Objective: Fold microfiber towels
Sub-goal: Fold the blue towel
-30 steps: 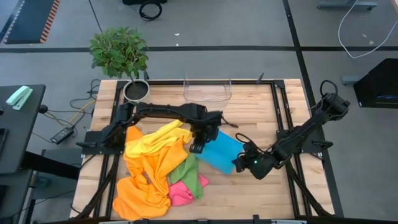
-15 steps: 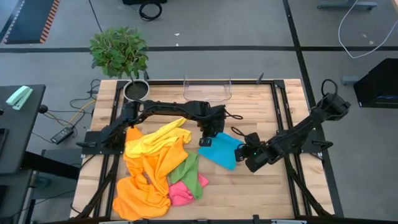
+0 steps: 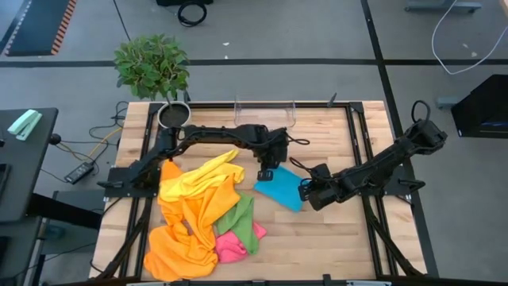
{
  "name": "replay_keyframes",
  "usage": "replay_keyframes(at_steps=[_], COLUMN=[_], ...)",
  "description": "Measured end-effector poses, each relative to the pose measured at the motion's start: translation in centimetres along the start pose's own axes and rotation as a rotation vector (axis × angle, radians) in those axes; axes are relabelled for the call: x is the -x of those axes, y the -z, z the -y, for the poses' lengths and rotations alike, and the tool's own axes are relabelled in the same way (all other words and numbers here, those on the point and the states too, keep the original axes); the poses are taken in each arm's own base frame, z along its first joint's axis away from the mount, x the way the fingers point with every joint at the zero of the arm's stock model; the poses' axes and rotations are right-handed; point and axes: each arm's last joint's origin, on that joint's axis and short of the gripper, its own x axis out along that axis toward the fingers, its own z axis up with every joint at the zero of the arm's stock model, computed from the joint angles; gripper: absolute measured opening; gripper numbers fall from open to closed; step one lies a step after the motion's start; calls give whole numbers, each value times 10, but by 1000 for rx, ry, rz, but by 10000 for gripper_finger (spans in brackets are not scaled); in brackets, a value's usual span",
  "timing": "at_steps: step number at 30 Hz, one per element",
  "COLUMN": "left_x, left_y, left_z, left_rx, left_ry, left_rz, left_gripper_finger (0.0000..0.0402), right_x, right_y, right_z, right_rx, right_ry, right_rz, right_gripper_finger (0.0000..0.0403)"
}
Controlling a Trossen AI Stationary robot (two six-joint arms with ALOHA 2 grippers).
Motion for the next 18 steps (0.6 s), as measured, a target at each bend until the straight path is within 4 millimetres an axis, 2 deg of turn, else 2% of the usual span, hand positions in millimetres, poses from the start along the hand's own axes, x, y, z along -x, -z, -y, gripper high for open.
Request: replay_keyframes(at_steps=[9,18], left_x=[-11,-25], left_y=[1,10], left_z=[-3,-11], left_rx=[27,68], left_ry=[-6,-27], left_rz=[7,-61], left_gripper_finger=[14,13], right_x=[-13,-21], right_y=[5,4], right_z=[13,19], right_rx=[-17,-17], right_ry=[-8,-22], right_rz=[-2,21], right_gripper_finger=[5,5])
